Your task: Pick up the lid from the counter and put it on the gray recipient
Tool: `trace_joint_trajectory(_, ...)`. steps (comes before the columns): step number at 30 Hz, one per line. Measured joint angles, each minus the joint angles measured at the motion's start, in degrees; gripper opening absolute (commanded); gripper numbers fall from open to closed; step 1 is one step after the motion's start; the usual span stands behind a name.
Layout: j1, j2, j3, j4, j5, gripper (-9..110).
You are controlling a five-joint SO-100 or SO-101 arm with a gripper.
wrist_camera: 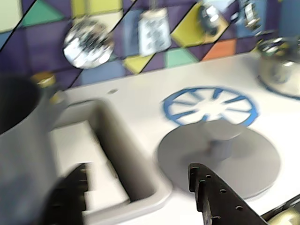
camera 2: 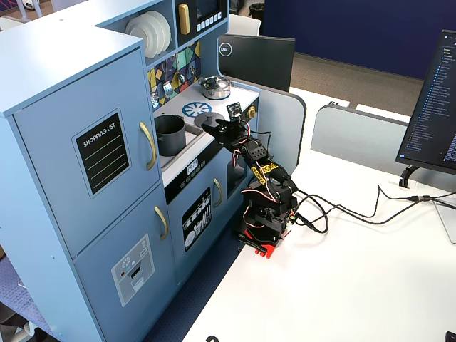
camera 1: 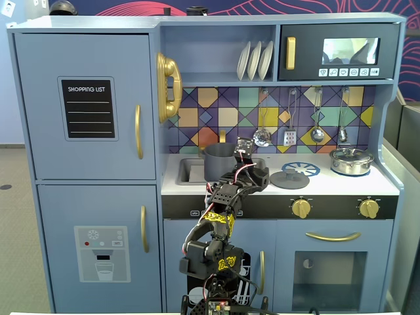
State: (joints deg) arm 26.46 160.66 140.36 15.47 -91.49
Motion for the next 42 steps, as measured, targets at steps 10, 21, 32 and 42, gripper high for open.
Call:
trace_joint_trajectory(10,5.19,-15.82,-2.02,-15.21,-0.88,25)
trace_joint_trajectory(21,7.03,-39.55,-12.39,-26.63,-1.05,24)
trace_joint_trajectory(32,7.03,-48.52,-16.87,-27.86,-1.05,23)
trace_joint_trajectory(42,8.26,-52.56,-19.78,-28.74,-1.05,21)
